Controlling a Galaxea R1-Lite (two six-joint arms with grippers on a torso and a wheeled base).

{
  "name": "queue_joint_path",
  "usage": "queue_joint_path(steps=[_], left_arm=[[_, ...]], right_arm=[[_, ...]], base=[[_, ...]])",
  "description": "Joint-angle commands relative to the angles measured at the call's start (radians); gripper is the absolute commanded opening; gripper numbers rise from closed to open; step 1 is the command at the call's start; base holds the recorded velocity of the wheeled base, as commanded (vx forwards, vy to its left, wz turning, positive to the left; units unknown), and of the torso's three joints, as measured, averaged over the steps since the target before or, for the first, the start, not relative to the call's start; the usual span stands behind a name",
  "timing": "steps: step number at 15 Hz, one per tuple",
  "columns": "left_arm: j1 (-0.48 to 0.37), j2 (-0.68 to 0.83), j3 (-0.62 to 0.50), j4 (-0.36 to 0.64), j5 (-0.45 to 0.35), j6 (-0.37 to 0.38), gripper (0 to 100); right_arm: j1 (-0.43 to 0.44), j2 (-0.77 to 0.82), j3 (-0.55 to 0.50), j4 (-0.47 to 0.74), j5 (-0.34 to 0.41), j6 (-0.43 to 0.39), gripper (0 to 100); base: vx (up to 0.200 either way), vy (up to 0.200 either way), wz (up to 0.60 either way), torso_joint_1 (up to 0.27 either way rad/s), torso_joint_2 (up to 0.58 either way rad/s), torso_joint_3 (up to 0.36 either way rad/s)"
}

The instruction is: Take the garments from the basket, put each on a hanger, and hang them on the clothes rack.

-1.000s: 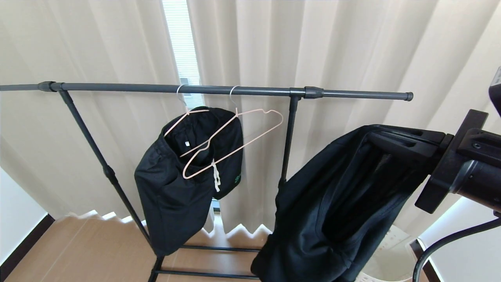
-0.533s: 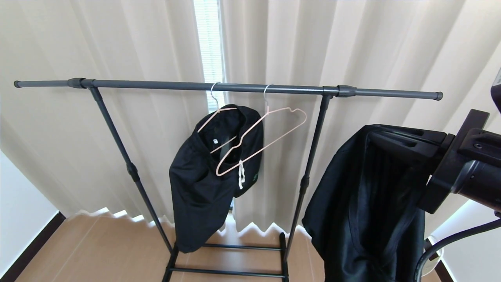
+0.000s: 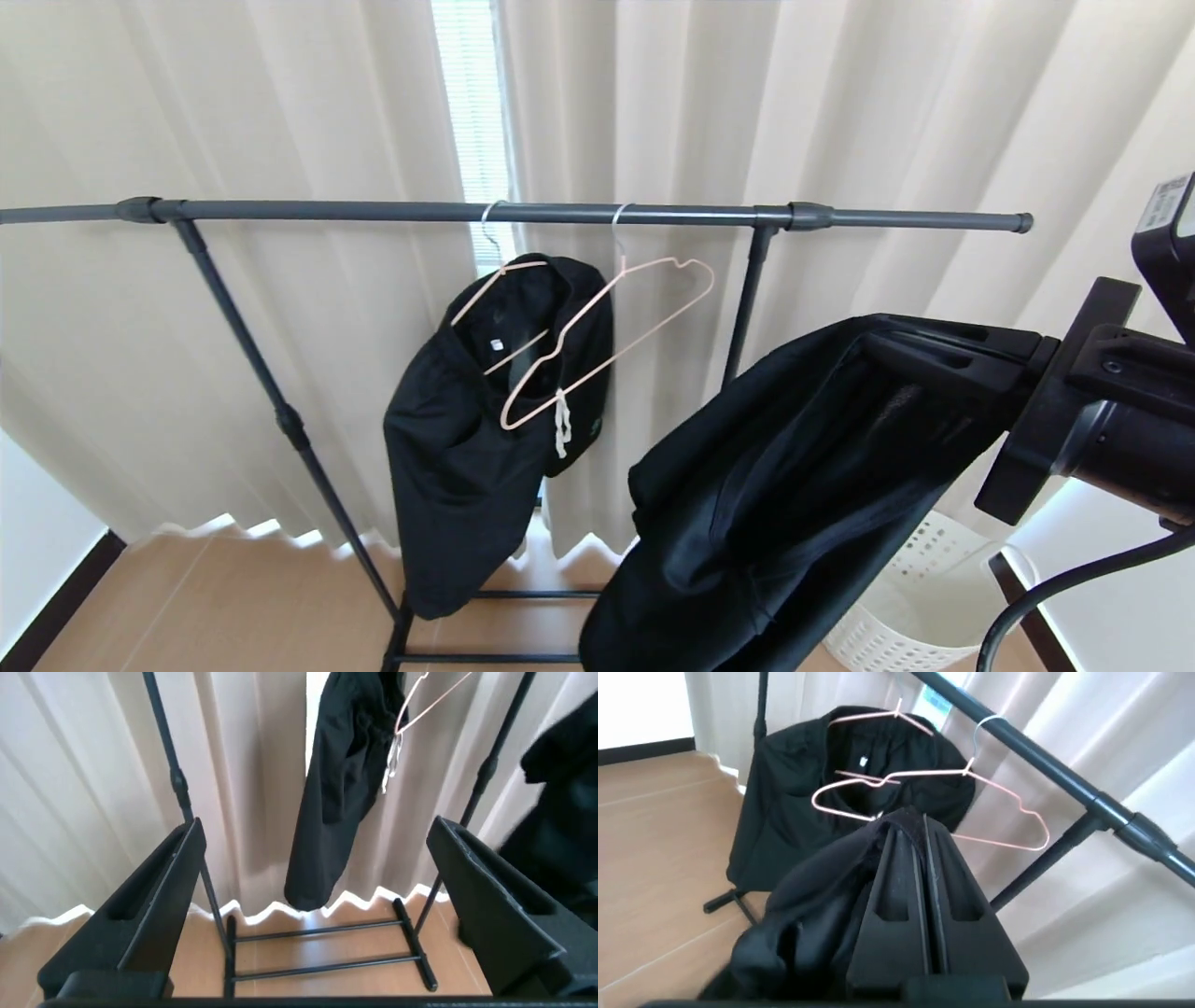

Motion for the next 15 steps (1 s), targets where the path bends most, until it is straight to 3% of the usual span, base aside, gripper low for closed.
queue_joint_path(steps=[1,6,8,9,11,13,14,15], left_arm=[[0.0,0.0,0.0,0.0,0.002,-0.002,100],[0.0,0.001,0.0,0.001,-0.001,0.006,100],[0.0,0.003,0.0,0.032,0.011,0.069,100],[0.011,0.043,-0.014,0.069,0.026,0.101,100],[0.017,0.313,-0.114,0.064,-0.007,0.101,100],[0.013,0.561,-0.233,0.015,-0.044,-0.034,100],[-0.029,0.709,-0.316,0.003,-0.046,-0.129,100],[-0.145,0.857,-0.417,0.007,-0.038,-0.259,100]], right_arm=[[0.0,0.004,0.002,0.0,0.0,-0.001,0],[0.0,0.011,0.011,0.0,-0.002,-0.001,0],[0.002,0.012,0.019,0.003,-0.005,-0.003,0],[0.003,0.028,0.014,0.003,-0.011,-0.003,0],[0.005,0.083,-0.026,0.002,-0.062,-0.001,0],[0.005,0.133,-0.07,-0.001,-0.103,0.011,0],[0.005,0.17,-0.11,0.0,-0.108,0.042,0],[0.016,0.236,-0.166,-0.001,-0.129,0.083,0]], base=[[0.0,0.0,0.0,0.0,0.0,0.0],[0.0,0.0,0.0,0.0,0.0,0.0],[0.0,0.0,0.0,0.0,0.0,0.0],[0.0,0.0,0.0,0.0,0.0,0.0],[0.0,0.0,0.0,0.0,0.0,0.0],[0.0,0.0,0.0,0.0,0.0,0.0],[0.0,0.0,0.0,0.0,0.0,0.0],[0.0,0.0,0.0,0.0,0.0,0.0]])
